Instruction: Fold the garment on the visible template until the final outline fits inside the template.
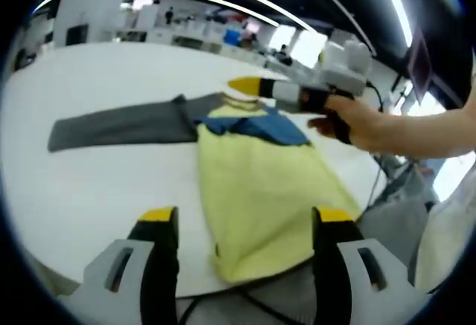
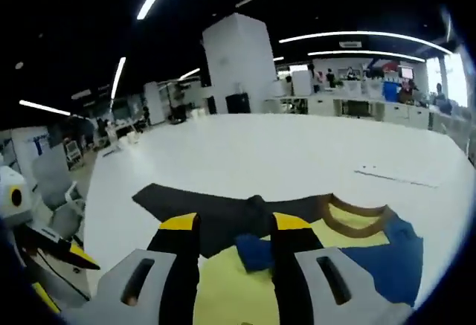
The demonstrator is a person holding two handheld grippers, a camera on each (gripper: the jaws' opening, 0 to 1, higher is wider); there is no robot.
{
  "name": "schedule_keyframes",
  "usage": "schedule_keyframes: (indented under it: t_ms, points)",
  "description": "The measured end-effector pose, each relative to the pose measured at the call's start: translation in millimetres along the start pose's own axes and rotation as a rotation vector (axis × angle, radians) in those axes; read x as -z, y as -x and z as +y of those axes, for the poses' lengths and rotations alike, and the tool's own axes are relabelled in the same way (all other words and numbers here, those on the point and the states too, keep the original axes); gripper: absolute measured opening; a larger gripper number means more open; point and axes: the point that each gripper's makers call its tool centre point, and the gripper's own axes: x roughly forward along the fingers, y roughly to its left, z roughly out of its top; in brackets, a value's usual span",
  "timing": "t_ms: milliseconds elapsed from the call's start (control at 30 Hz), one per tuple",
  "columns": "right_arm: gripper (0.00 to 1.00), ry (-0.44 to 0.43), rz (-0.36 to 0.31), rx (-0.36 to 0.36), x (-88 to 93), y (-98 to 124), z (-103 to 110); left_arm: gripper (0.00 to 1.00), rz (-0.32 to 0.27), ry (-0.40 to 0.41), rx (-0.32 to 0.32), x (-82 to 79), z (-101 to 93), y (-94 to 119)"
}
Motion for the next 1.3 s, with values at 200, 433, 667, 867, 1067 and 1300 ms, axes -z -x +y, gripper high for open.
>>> schedule_keyframes:
  t_ms: [200,433,667,867,1067,1300]
  points:
    - [0.36,0.054,0.027,-0.036,7.2,4,-2,0.69,0.001,0.003,-0.002,0.5,0.6,0]
    - [0.36,0.121,0.045,-0.081,10.7,10,0,0.69,0.005,0.000,-0.001,1.3,0.2,-1]
    - [0.35,0.209,0.057,-0.152,12.6,13,9,0.69,0.011,-0.005,0.002,2.2,-0.8,-1]
    - [0.34,0.255,0.082,-0.181,18.5,13,5,0.69,0.013,-0.006,0.002,2.2,-0.4,-1]
    - [0.34,0.249,0.092,-0.198,20.9,13,5,0.69,0.010,-0.003,0.003,1.6,-0.4,-1]
    - [0.34,0.242,0.095,-0.219,22.5,11,5,0.69,0.011,-0.002,0.001,1.9,0.0,-1]
